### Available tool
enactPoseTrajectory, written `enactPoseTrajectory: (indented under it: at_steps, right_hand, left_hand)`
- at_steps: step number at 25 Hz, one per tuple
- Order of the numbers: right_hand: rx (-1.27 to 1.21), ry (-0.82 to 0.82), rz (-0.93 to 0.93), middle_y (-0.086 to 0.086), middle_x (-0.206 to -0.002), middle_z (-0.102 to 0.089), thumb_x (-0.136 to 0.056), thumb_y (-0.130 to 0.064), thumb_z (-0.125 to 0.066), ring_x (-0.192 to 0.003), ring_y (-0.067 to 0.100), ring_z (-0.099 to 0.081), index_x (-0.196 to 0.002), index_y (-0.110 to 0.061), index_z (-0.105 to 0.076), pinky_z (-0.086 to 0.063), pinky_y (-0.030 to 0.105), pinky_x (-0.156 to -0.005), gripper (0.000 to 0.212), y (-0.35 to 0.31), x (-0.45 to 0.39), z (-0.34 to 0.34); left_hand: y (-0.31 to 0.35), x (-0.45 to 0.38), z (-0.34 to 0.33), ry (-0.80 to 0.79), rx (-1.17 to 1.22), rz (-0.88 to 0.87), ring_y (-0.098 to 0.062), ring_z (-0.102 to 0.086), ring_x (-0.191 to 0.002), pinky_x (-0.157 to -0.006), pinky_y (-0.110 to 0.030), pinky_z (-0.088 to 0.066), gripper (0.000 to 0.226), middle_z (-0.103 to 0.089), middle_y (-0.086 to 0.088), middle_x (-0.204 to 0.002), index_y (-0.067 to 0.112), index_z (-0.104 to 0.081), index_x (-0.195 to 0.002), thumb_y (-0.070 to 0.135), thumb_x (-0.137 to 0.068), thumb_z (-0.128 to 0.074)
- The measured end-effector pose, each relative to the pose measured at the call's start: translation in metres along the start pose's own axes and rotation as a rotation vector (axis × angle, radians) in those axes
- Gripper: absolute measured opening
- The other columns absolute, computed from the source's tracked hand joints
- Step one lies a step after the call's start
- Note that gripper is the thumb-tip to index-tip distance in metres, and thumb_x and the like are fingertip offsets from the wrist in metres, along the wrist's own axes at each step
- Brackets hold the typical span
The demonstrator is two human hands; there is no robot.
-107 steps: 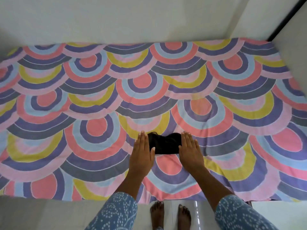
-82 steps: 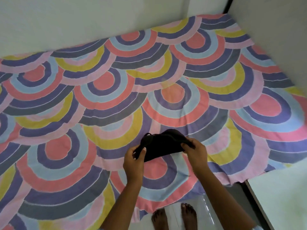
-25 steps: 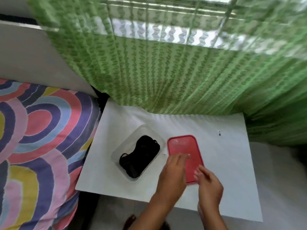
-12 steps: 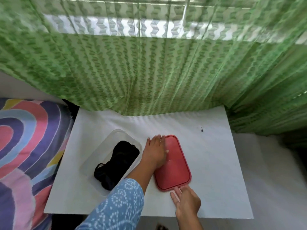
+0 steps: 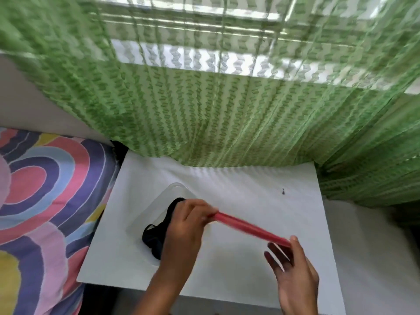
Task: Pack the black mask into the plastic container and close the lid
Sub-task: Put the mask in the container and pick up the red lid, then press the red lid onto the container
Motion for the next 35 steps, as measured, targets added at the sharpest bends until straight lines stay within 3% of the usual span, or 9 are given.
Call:
enactPoseTrajectory:
  at_steps: [3,7,9,12,15,21,24,30,35]
  right_hand:
    - [0.163,-0.229,0.049,0.004,-0.08,-0.076,-0.087,0.002,-0.056,-0.074,0.013,-0.071,-0.092,-0.005,-0.068,-0.059,0.022,-0.058,0.015,0.012,0.002,-0.05]
    - [0.443,-0.384,0.178,0.01,-0.105,-0.067,-0.087,0.01,-0.052,-0.097,0.02,-0.063,-0.112,-0.002,-0.063,-0.053,0.032,-0.089,0.03,0.054,-0.005,-0.116]
    - [0.556,-0.41,0.197,0.009,-0.109,-0.067,-0.087,0.007,-0.052,-0.101,0.018,-0.061,-0.113,-0.004,-0.065,-0.05,0.031,-0.091,0.03,0.074,-0.008,-0.131]
    - [0.678,-0.405,0.277,0.004,-0.112,-0.068,-0.089,0.002,-0.053,-0.099,0.01,-0.061,-0.113,-0.009,-0.066,-0.048,0.014,-0.081,0.03,0.085,-0.013,-0.135]
    - [0.79,-0.413,0.341,0.004,-0.112,-0.069,-0.089,0.001,-0.053,-0.105,0.013,-0.06,-0.112,-0.01,-0.067,-0.045,0.024,-0.089,0.029,0.088,-0.012,-0.139]
    - [1.124,-0.465,0.57,0.009,-0.121,-0.065,-0.092,-0.013,-0.052,-0.12,0.028,-0.051,-0.119,-0.009,-0.063,-0.041,0.036,-0.101,0.029,0.082,-0.009,-0.172]
    - [1.246,-0.546,0.462,0.014,-0.113,-0.069,-0.094,-0.031,-0.048,-0.11,0.032,-0.057,-0.106,-0.006,-0.067,-0.045,0.044,-0.097,0.034,0.088,-0.008,-0.206]
    - [1.289,-0.405,0.169,0.01,-0.097,-0.07,-0.083,-0.048,-0.06,-0.102,0.033,-0.058,-0.067,-0.02,-0.064,-0.042,0.048,-0.101,0.032,0.095,-0.029,-0.233]
    - [1.322,-0.367,0.183,0.007,-0.103,-0.068,-0.08,-0.05,-0.061,-0.108,0.031,-0.055,-0.081,-0.023,-0.066,-0.036,0.045,-0.102,0.027,0.1,-0.034,-0.24]
  left_hand:
    - [-0.028,0.032,0.042,0.159,-0.022,0.211,0.021,-0.054,-0.09,-0.073,0.009,-0.038,0.013,-0.065,0.027,-0.089,0.008,-0.067,-0.093,0.0,-0.083,-0.063]
    - [-0.071,0.062,0.059,0.249,-0.286,0.241,-0.018,-0.054,-0.098,-0.091,-0.02,-0.044,0.025,-0.064,-0.02,-0.097,-0.004,-0.071,-0.078,-0.024,-0.063,-0.072]
    - [-0.087,0.068,0.057,0.246,-0.302,0.327,-0.025,-0.055,-0.099,-0.09,-0.036,-0.046,0.026,-0.061,-0.024,-0.099,-0.002,-0.07,-0.077,-0.025,-0.066,-0.069]
    - [-0.095,0.079,0.05,0.267,-0.272,0.344,-0.009,-0.05,-0.1,-0.093,-0.021,-0.048,0.026,-0.058,-0.024,-0.101,-0.003,-0.069,-0.082,-0.025,-0.069,-0.066]
    - [-0.1,0.096,0.044,0.3,-0.19,0.456,-0.022,-0.058,-0.101,-0.093,-0.014,-0.045,0.035,-0.052,-0.013,-0.105,-0.006,-0.067,-0.093,-0.032,-0.075,-0.052]
    - [-0.106,0.067,0.05,0.497,0.374,1.128,-0.033,-0.056,-0.113,-0.096,-0.044,-0.048,0.036,-0.054,-0.014,-0.126,0.01,-0.053,-0.125,0.029,-0.095,-0.051]
    - [-0.11,0.046,0.057,0.528,0.608,1.239,-0.028,-0.058,-0.101,-0.091,-0.041,-0.049,0.033,-0.061,-0.009,-0.112,0.011,-0.06,-0.116,0.033,-0.093,-0.054]
    - [-0.123,0.038,0.066,0.503,0.788,1.448,-0.032,-0.055,-0.098,-0.084,-0.044,-0.045,0.009,-0.061,-0.011,-0.1,0.01,-0.059,-0.096,0.019,-0.093,-0.058]
    - [-0.123,0.03,0.061,0.499,0.607,1.382,-0.029,-0.056,-0.09,-0.08,-0.042,-0.048,0.019,-0.061,-0.01,-0.098,0.015,-0.061,-0.087,0.024,-0.098,-0.048]
Point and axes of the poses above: each hand's wrist, its own x-axis away from the middle knuckle, its own z-axis out of the back of the hand, y = z × x, the point moved 1 cm from there along -x, towards the middle knuckle
